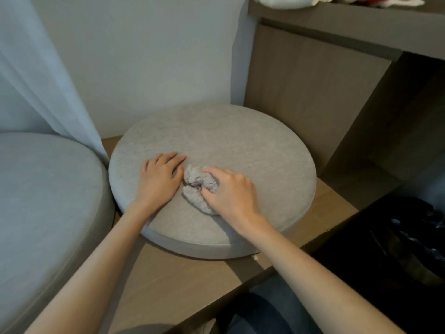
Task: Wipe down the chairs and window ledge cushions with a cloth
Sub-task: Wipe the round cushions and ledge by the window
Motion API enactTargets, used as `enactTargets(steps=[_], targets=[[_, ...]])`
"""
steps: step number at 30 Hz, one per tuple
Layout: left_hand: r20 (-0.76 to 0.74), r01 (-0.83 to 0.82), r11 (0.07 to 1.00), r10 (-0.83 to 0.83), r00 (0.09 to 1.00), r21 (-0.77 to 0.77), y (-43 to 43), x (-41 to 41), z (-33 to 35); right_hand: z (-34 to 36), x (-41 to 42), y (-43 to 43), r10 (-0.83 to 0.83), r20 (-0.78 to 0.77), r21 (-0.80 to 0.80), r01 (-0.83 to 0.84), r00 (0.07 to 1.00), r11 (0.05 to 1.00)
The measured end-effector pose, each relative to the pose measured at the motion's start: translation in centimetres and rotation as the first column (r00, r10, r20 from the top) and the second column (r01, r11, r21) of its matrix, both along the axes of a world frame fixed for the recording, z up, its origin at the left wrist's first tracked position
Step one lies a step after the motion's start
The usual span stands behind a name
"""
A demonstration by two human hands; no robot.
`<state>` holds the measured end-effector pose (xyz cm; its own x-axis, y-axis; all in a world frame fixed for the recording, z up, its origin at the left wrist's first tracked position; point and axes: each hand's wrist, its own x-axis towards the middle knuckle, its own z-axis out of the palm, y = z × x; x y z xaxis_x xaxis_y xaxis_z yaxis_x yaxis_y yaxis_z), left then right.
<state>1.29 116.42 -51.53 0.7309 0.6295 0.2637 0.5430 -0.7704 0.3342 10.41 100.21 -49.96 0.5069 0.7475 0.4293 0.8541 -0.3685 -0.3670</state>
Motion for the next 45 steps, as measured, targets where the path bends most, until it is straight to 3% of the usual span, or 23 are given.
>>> enactTargets(steps=[2,6,9,11,13,17,20,22,25,29,37,45], targets=[[0.012,-0.002,1.000,0.002,1.000,-0.017,0.5,-0.3,0.0,0.0,2.8,-0.4,-0.031,0.072,-0.030,0.033,0.997,0.999],[-0.025,-0.124,0.990,0.123,0.992,-0.060,1.4,-0.4,-0.1,0.6,11.9,-1.1,-0.287,0.112,-0.080,0.296,0.951,0.952],[-0.063,-0.163,0.984,0.158,0.985,-0.075,1.7,0.1,-0.1,0.9,16.2,-0.4,-0.494,0.034,-0.059,0.495,0.869,0.867],[-0.075,-0.158,0.985,0.153,0.985,-0.067,1.7,0.4,-0.1,0.8,16.3,1.7,-0.546,-0.057,-0.043,0.544,0.836,0.838],[-0.065,-0.158,0.985,0.154,0.986,-0.064,1.6,0.6,-0.2,0.5,14.3,4.7,-0.484,-0.108,-0.037,0.483,0.869,0.875],[-0.044,-0.166,0.984,0.164,0.986,-0.062,1.6,0.6,-0.2,0.2,7.5,9.4,-0.177,-0.139,-0.006,0.178,0.974,0.984],[-0.055,-0.170,0.984,0.167,0.984,-0.051,1.6,0.7,-0.1,0.5,4.0,9.5,0.009,-0.042,0.003,-0.009,0.999,1.000],[-0.045,-0.175,0.983,0.172,0.984,-0.053,1.6,0.6,0.0,1.1,4.0,8.0,0.046,-0.103,-0.001,-0.047,0.994,0.999],[-0.022,-0.161,0.985,0.160,0.987,-0.066,1.6,0.5,0.0,1.9,5.5,4.4,0.022,-0.208,-0.066,-0.036,0.978,0.997],[0.071,-0.126,0.989,0.132,0.989,-0.081,1.2,-0.1,0.2,2.3,6.0,-0.4,-0.065,-0.205,-0.053,0.055,0.977,0.997],[0.086,-0.084,0.996,0.085,0.993,-0.019,-3.5,-2.8,-1.4,0.0,3.6,-1.7,-0.177,-0.027,0.080,0.179,0.984,0.981],[0.159,-0.179,0.983,0.171,0.972,0.033,-3.2,-2.3,-2.0,-1.6,4.2,-1.6,-0.151,0.046,0.189,0.140,0.987,0.972]])
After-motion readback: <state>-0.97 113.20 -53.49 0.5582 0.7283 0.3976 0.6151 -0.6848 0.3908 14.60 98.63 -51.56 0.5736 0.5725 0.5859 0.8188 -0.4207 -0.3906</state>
